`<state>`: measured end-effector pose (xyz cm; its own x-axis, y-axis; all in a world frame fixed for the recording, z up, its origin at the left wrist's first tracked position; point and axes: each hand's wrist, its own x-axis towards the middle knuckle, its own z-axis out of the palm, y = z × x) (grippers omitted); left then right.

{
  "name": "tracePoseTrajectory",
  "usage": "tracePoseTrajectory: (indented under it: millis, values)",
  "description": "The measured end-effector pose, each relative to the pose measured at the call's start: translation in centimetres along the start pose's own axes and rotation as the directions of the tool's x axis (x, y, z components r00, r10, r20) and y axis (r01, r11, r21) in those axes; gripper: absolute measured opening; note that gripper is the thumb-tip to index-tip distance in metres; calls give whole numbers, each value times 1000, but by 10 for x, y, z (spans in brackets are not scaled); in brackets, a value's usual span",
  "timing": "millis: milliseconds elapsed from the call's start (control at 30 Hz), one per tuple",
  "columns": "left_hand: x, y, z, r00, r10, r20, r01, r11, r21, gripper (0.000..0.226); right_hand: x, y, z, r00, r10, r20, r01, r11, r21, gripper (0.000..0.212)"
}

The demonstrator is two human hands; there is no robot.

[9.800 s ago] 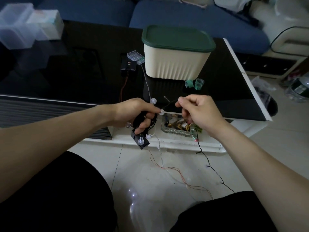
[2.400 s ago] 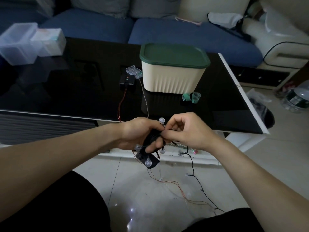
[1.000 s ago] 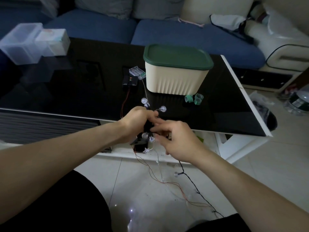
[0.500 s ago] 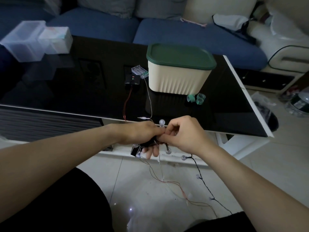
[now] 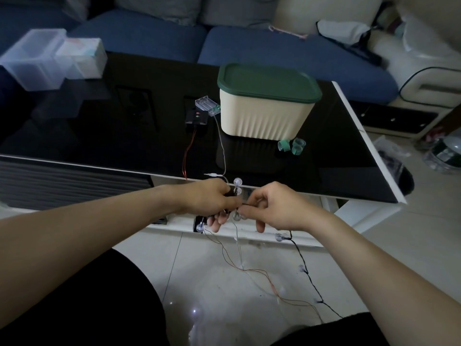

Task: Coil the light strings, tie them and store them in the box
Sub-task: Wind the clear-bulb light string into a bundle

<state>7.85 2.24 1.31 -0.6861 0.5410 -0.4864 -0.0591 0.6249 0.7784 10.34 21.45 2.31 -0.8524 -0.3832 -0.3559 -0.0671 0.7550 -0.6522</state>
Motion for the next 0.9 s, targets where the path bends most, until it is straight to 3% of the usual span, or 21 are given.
tracePoseTrajectory:
  millis: [167, 333, 500, 667, 900]
  values:
    - [-1, -3, -1, 999, 44, -14, -43, 999, 31, 37, 8, 4, 7, 996, -13, -88, 15, 1000, 25, 16]
    - [1, -1, 3, 996, 68, -57, -67, 997, 27, 41, 6, 3, 6, 999, -26, -28, 28, 996, 84, 11]
    - [3, -3, -2, 1000, 12, -28, -14, 998, -68, 32, 13, 8, 16, 966, -6, -258, 8, 1000, 6, 23]
    - [1, -4, -1, 1000, -3, 10, 4, 994, -107, 31, 20, 9, 22, 891, -9, -454, 94, 982, 164, 28]
    - [0, -2, -2, 995, 16, -95, -45, 950, -309, 25, 26, 3, 21, 861, 51, -505, 136, 936, 326, 23]
